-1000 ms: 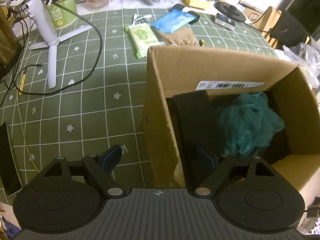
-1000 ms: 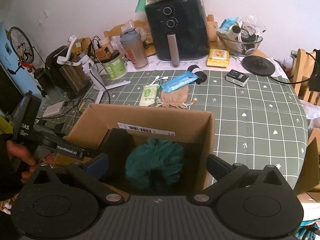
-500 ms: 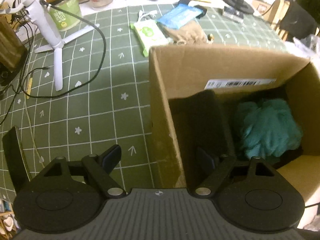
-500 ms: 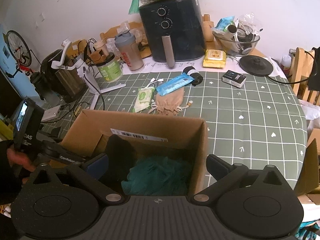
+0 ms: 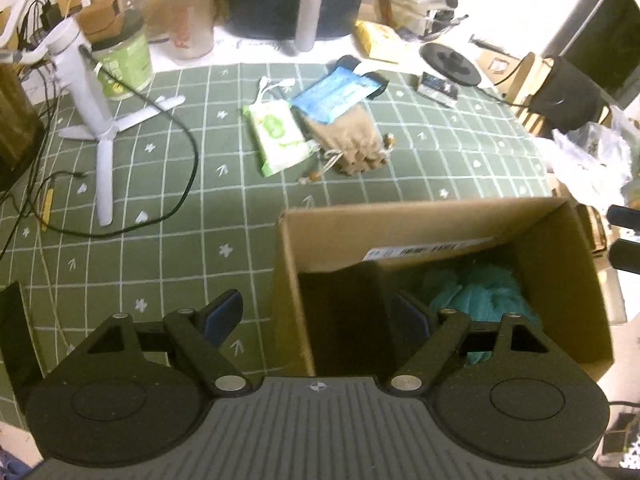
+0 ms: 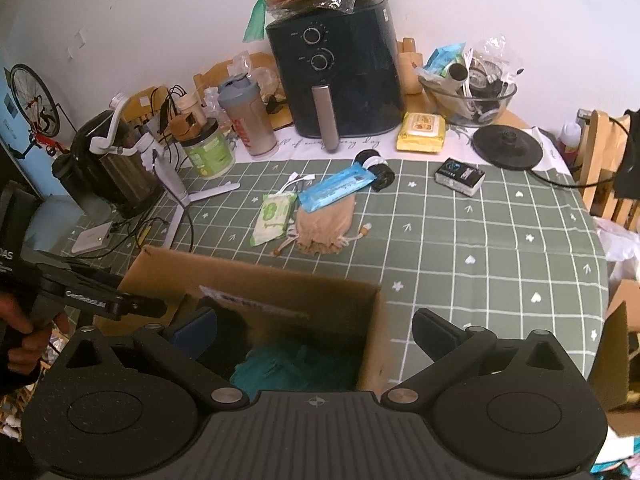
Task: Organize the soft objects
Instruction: 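Move the right gripper to the black card box and close on it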
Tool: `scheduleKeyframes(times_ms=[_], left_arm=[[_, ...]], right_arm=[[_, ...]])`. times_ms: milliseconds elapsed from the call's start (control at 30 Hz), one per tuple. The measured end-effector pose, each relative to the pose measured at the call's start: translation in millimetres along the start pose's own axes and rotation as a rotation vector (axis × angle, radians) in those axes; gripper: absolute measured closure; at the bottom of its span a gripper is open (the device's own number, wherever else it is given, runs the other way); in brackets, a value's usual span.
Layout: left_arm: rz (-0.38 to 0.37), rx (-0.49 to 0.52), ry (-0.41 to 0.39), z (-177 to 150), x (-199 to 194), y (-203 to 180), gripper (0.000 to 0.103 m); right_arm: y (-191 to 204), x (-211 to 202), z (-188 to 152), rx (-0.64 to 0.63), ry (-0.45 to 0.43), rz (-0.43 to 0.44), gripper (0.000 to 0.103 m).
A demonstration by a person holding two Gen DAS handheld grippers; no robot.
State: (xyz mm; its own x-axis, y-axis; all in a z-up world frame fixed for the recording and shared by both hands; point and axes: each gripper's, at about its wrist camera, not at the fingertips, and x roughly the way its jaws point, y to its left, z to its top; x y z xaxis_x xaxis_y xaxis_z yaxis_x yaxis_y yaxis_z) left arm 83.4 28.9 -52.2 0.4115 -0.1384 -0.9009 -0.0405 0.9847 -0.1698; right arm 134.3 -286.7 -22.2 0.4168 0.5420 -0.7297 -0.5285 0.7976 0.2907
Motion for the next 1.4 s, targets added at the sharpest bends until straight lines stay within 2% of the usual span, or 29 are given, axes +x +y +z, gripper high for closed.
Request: scheduleKeyframes(times_ms=[400,633,867,1167,1267,1400], left_arm=[[-0.082,-0.014,-0.114,24.9,-15.1,-3.0,0.021],[-0.102,-0.035,-0.152,33.7,-14.8,-4.2,0.021],[-0.115,-0.039,-0.145,38.5,-11.2,-7.6,0.021],[-0.111,-0.068,-0.156,42.0,-17.0,-6.2,0.021],[-0.104,-0.084,-0.161,40.8,-20.2,-3.8,0.021],[-0.087,-0.112,-0.156,36.6,-21.7,1.2,0.021]], right_arm=[[-34.5,23.7,25.4,-0.035,0.018,-0.061,0.000],[-65.4,51.4,43.6,-0.023,-0.017,-0.099,0.000],[-104.6,95.8,71.1,-0.053,-0.062,-0.173,0.000],[-130.6,167.5,98.1,-0.104,-0.049,-0.284,0.000],[-137.6,188.1,102.8,-0.110,-0.053,-0.284,0.000],[-143.2,212.5,110.5,-0.144,-0.012,-0.262,0.000]])
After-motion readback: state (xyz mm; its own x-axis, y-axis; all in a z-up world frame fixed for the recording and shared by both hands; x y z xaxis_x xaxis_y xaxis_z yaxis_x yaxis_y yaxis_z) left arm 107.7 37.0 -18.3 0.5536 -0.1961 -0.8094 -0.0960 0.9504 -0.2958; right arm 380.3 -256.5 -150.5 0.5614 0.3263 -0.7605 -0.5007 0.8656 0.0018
